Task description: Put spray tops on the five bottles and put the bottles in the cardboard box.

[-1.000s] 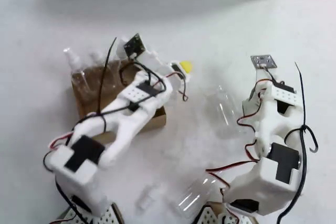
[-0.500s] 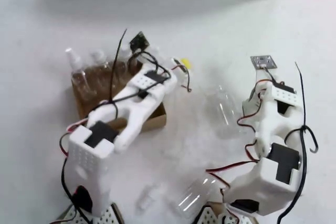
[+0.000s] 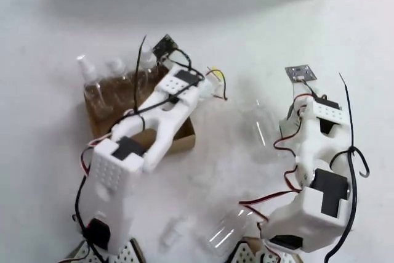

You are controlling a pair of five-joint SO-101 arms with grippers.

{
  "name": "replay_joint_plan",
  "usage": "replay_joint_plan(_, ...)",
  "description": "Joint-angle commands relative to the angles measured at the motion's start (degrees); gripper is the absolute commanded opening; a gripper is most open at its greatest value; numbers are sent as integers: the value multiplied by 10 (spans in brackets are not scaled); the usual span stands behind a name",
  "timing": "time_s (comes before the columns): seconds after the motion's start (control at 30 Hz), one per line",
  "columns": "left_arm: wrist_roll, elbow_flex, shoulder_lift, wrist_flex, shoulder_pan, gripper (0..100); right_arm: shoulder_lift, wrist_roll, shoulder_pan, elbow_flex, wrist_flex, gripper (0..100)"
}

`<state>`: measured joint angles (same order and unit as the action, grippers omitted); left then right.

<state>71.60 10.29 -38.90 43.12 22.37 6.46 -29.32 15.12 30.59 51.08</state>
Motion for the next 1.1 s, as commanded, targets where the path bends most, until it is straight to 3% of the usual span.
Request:
replay_joint_plan(0.0,8,82,-48,67,-16,199,-22,-8,-18,4,6,19)
replay_joint_plan(0.13,8,128,-76,102,-11,179,-22,-8,-21,6,6,19)
replay_joint_plan(0.3,4,156,-93,112,-16,15,-22,-8,-21,7,6,19)
replay_joint_plan(0.7,-47,156,-87,113,15,22,-1,-2,-21,4,2,19)
replay_joint_plan(0.93,-71,150,-55,171,41,21,0,35,-19,4,-9,19)
replay_joint_plan(1.07,-124,150,-31,215,58,20,0,38,-17,4,-10,19)
